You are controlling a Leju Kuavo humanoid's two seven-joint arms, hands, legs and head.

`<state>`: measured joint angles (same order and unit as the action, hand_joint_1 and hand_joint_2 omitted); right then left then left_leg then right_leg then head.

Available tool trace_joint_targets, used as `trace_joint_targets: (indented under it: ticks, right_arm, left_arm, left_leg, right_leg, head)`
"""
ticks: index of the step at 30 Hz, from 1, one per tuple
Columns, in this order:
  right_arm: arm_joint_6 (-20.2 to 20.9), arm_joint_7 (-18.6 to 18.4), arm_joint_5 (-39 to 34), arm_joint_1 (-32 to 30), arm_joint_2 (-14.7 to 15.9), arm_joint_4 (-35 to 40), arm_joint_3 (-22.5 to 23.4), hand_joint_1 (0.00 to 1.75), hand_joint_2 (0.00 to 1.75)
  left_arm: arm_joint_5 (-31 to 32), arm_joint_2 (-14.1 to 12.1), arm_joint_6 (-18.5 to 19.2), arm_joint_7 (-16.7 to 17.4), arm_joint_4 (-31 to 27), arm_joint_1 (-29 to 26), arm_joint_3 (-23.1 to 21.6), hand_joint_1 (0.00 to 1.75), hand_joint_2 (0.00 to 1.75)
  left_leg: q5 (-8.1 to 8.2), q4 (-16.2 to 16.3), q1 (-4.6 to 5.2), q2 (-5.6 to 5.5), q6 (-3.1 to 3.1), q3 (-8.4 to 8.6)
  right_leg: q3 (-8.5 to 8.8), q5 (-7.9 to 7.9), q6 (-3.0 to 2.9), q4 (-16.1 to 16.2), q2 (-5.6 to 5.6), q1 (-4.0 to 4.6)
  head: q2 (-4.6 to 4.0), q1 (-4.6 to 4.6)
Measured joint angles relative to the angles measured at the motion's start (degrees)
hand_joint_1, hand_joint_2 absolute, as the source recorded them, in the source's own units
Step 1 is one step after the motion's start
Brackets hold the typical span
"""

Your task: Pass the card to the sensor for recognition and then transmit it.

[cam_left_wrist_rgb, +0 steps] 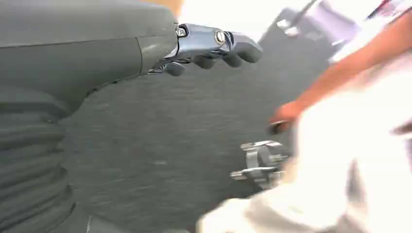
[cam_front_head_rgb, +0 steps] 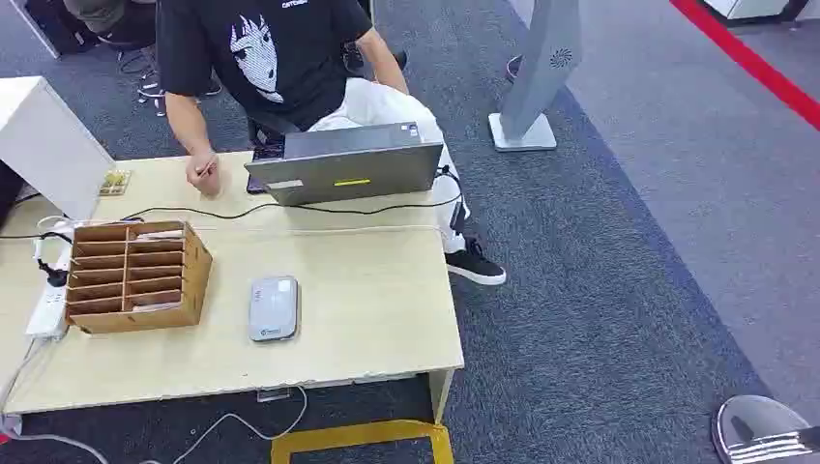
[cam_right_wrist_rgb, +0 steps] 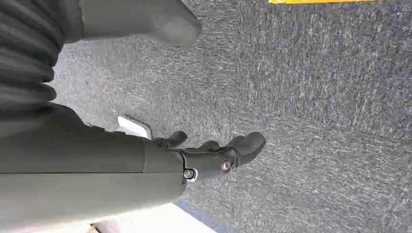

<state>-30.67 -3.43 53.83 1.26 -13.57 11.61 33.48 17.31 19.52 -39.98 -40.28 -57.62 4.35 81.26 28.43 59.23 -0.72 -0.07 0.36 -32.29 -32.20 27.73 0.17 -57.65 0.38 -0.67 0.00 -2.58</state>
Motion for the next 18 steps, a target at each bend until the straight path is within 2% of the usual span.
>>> trace_joint_targets:
  ticks: [4,12,15,18]
  right_arm:
    - [0.0,0.48,-0.02,0.01,0.0,0.0,0.07,0.0,1.75]
    - [0.04,-0.37,1.29,0.09,0.0,0.0,0.09,0.0,1.75]
    - [0.09,-0.92,2.03,0.09,0.0,0.0,0.09,0.0,1.75]
    - [0.15,-1.22,2.69,0.15,0.0,0.0,0.09,0.0,1.75]
  left_arm:
    - [-1.86,0.02,0.0,-0.04,-8.85,-2.92,-6.95,0.0,1.75]
    - [-6.86,0.2,-0.04,-0.04,-22.14,-9.31,-20.97,0.0,1.75]
    - [-5.35,0.15,-0.04,-0.04,-26.64,-11.2,-25.09,0.0,1.75]
    - [-0.95,0.13,-0.04,-0.04,-32.13,-12.65,-29.22,0.0,1.75]
  left_leg:
    - [0.0,0.0,0.01,0.0,0.0,0.0]
    - [-0.01,0.0,0.0,0.0,0.0,0.01]
    - [-0.02,0.0,0.0,0.0,-0.01,0.0]
    - [-0.03,0.0,0.0,0.0,0.0,0.01]
  right_leg:
    - [-0.01,0.0,0.0,0.0,0.0,-0.01]
    - [0.0,0.0,-0.01,0.0,-0.01,0.0]
    - [0.0,-0.01,-0.01,0.0,-0.01,0.0]
    - [0.01,-0.01,-0.01,0.0,-0.01,0.0]
  head:
    - [0.0,0.02]
    - [0.0,0.02]
    - [0.0,-0.02]
    - [0.0,0.0]
